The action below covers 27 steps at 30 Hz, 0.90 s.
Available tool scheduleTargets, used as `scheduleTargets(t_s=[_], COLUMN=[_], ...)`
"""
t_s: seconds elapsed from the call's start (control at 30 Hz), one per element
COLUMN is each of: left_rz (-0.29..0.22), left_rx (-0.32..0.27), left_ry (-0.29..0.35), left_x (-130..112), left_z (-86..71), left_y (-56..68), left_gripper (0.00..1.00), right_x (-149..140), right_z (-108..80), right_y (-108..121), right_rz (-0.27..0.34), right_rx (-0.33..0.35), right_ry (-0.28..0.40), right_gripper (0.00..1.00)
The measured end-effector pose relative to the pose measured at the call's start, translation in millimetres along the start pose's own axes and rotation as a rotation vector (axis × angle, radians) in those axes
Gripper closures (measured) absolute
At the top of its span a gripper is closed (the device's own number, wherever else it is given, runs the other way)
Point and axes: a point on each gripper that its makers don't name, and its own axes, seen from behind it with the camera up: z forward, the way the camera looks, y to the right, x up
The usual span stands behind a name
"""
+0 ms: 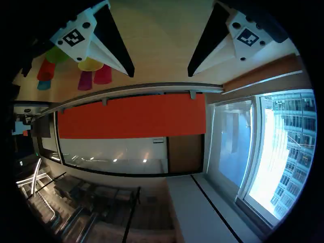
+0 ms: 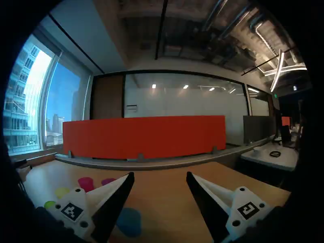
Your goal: Pour water
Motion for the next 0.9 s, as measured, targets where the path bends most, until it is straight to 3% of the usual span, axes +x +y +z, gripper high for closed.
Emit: scheduleTargets(t_s=[0.47, 0.9], left_rz=[-0.046, -0.044], left_rx=[-0.007, -0.018], left_ry=[-0.035, -0.077], left_x=[-16, -26], left_z=[7.0, 9.8], left_y=[-2.5, -1.5], left_gripper=[0.02, 0.02], right_x=[1, 1], right_z=[1.8, -0.1], right_y=[-1, 1], right_rz=[-0.026, -0.025], right_rx=[0.002, 0.0], right_ry=[-0.001, 0.0], right_gripper=[0.0, 0.01])
